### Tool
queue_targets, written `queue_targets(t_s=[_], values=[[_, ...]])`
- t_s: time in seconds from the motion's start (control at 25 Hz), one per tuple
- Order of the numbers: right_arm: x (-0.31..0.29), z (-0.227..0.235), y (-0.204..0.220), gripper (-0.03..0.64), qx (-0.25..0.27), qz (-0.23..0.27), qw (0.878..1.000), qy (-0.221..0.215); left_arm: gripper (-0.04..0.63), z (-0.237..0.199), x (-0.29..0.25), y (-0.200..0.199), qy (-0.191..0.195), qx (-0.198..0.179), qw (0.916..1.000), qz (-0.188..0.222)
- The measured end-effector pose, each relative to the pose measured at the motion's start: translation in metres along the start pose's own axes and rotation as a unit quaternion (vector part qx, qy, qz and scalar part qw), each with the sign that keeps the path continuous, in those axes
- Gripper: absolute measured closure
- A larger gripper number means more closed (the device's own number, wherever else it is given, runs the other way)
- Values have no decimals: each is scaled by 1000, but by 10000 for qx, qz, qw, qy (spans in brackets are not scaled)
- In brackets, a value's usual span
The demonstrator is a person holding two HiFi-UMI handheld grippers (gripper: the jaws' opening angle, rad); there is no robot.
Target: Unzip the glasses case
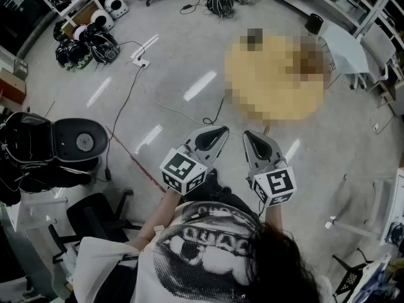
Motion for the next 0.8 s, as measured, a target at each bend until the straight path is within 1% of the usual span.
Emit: queue_targets(t_s=[0.16, 0.36, 0.64, 0.8], values=[[-17, 10, -3, 620, -144, 129, 9996, 197, 580, -26, -1, -3, -71, -13, 10000, 40], [-32, 22, -8, 620, -192, 107, 9989, 407, 580, -58, -2, -10, -160, 20, 9998, 79], [-52, 33, 0, 620, -354, 45, 9972, 661, 580, -88, -8, -6, -68, 49, 10000, 39], [-65, 31, 6, 620, -404, -22, 9970, 664, 580, -105, -6, 0, -89, 117, 9999, -29]])
Point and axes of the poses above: the fingertips, and each gripper's own axes: x backward along the fingers, z to its right, y out of its underside, the point moved 2 cm from there along x, backward along the fingers, and after that the axes turned 2 degrees about -y, right-handed, at the moved point
